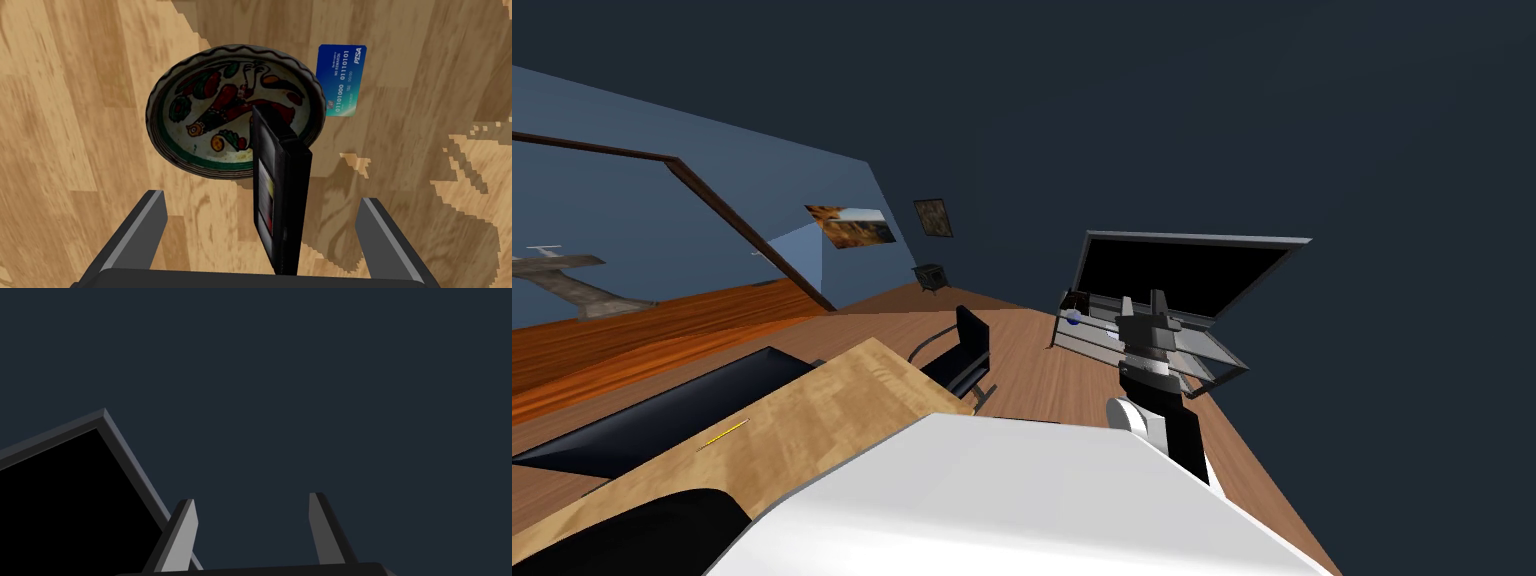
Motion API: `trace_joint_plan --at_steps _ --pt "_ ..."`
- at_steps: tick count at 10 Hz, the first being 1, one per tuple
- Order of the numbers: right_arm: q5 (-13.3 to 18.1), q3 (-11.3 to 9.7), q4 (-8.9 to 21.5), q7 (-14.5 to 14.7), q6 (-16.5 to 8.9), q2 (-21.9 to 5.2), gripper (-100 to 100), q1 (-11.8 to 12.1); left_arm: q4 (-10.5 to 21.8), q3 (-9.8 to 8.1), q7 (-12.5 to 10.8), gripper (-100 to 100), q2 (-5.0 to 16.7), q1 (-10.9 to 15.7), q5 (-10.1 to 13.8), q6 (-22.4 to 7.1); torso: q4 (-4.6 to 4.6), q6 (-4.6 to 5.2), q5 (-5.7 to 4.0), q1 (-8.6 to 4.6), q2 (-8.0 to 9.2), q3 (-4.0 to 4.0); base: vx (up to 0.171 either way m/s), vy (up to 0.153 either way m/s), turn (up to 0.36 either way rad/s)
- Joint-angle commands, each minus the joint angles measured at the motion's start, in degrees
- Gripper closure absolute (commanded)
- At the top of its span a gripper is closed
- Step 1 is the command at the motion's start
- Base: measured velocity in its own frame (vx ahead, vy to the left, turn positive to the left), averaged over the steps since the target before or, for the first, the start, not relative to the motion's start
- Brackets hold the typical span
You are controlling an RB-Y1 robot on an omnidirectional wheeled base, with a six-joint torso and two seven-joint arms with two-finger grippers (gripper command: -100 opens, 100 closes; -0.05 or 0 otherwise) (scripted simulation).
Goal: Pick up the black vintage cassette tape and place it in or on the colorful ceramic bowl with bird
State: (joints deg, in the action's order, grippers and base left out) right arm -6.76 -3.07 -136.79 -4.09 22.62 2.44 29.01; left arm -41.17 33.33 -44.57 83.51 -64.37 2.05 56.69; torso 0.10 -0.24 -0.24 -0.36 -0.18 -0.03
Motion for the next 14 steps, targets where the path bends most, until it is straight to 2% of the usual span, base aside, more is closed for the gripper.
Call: trace_joint_plan --at_steps 1,9,12,13,14 --pt "0.0 0.0 0.0 0.0 0.0 0.0 0 0.0 2.49 0.02 2.0 -100 -1.35 -0.05 -0.23 1.46 0.0 0.0 0.0 0.0 0.0 0.0 0.096 -0.027 0.132" --pt "0.0 0.0 0.0 0.0 0.0 0.0 0 -0.02 2.49 0.02 2.0 -100 -1.35 -0.05 -0.23 1.46 0.04 0.1 0.03 0.17 0.21 0.11 0.002 0.002 -0.01" --pt "0.0 -0.01 0.0 0.0 0.0 0.0 0 -0.02 2.22 -0.56 0.44 -100 3.1 -2.21 1.69 4.34 0.05 0.09 -0.01 0.06 0.29 0.15 -0.032 -0.022 0.032" --pt "0.0 -0.01 0.0 0.0 0.0 0.0 0 -0.02 2.22 -0.56 0.44 -100 3.1 -2.21 1.69 4.34 0.06 0.09 -0.01 0.04 0.31 0.17 -0.032 -0.021 0.007" --pt "0.0 -0.01 0.0 0.0 0.0 0.0 0 -0.02 2.12 -0.8 -0.18 -100 4.87 -3.07 2.45 5.5 0.06 0.08 -0.01 0.05 0.3 0.16 -0.035 -0.018 0.031"
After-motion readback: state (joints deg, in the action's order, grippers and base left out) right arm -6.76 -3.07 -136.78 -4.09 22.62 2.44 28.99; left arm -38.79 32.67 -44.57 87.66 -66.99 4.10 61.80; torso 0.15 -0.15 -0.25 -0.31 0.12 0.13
